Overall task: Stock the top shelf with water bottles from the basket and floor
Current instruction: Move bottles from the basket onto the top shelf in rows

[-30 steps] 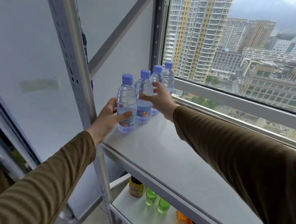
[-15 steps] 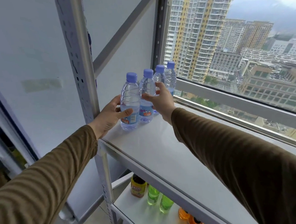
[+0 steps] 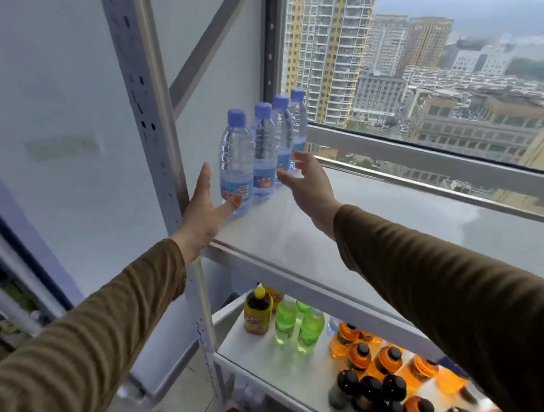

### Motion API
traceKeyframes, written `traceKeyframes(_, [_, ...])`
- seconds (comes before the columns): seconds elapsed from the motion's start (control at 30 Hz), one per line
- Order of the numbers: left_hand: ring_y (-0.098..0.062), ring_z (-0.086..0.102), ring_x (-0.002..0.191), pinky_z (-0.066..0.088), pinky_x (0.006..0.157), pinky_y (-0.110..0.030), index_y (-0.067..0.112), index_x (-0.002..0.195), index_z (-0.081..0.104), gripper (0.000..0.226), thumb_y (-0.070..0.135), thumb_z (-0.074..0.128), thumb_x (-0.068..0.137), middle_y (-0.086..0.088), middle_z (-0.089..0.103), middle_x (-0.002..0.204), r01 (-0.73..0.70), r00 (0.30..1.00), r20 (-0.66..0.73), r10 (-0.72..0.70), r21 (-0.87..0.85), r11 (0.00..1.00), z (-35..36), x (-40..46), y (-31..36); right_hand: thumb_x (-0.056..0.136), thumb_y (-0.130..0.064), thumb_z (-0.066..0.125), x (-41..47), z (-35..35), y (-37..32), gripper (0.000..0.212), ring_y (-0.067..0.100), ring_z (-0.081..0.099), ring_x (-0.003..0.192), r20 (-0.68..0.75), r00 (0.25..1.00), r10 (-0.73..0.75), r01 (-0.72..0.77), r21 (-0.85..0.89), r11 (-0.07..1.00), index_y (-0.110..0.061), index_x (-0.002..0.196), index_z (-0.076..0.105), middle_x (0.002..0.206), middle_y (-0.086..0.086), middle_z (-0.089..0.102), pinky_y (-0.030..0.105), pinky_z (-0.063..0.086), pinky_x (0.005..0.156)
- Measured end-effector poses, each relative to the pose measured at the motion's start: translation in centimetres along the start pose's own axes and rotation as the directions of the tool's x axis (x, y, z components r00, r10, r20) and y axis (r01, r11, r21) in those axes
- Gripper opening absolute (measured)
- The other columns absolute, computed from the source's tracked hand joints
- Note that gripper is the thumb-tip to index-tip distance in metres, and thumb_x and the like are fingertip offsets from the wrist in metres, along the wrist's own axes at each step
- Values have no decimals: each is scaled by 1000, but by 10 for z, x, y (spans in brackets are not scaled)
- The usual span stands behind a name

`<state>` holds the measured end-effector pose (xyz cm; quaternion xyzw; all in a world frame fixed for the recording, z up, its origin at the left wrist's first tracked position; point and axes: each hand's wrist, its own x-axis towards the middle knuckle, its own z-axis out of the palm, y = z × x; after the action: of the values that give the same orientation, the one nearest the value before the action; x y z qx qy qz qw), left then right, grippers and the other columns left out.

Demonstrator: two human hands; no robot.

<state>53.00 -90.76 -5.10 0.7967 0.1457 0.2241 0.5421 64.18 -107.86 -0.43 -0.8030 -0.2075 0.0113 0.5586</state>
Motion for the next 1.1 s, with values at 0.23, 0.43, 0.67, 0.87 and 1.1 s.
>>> traceKeyframes(0.23, [-7, 20, 148, 21, 123, -35, 21, 159, 21, 80, 27, 67, 95, 4, 21, 165, -258, 959, -38, 280, 285, 923, 3, -64, -13, 98, -29, 66, -97, -31, 24, 53, 28, 41, 140, -26, 984, -176, 149, -411, 899, -19, 147, 50, 147, 5, 54, 46, 36, 114])
traceKeyframes(0.43, [-26, 9, 156, 8, 126, -35, 12, 158, 23, 77, 30, 64, 96, -7, 13, 168, -464, 871, 118, 476, 514, 722, 6, -137, -47, 91, -30, 60, -194, -30, 56, 45, 28, 45, 137, -41, 907, -420, 319, -583, 747, -21, 135, 61, 145, 1, 57, 43, 32, 110])
traceKeyframes(0.67, [-26, 3, 156, 10, 126, -40, 12, 157, 24, 73, 30, 62, 98, -7, 9, 168, -560, 829, 348, 439, 496, 664, 16, -223, -122, 92, -19, 62, -316, -7, 135, 32, 32, 47, 129, 44, 921, -388, 320, -656, 684, -17, 124, 66, 138, 4, 62, 46, 38, 106])
traceKeyframes(0.87, [-26, 12, 155, 17, 124, -45, 16, 157, 28, 74, 27, 67, 95, -8, 20, 167, -547, 807, 496, 319, 428, 719, -2, -247, -186, 94, -16, 62, -370, 48, 181, 33, 31, 46, 127, 49, 992, -121, 123, -655, 746, -16, 127, 62, 134, 5, 61, 46, 43, 103])
traceKeyframes(1.1, [-19, 11, 155, 18, 125, -44, 21, 156, 26, 75, 28, 67, 93, 0, 17, 167, -516, 723, 679, 129, 406, 754, -11, -263, -286, 95, -16, 62, -427, 123, 249, 36, 26, 49, 124, -134, 926, 354, -366, -555, 747, -18, 131, 61, 129, 4, 62, 44, 45, 106])
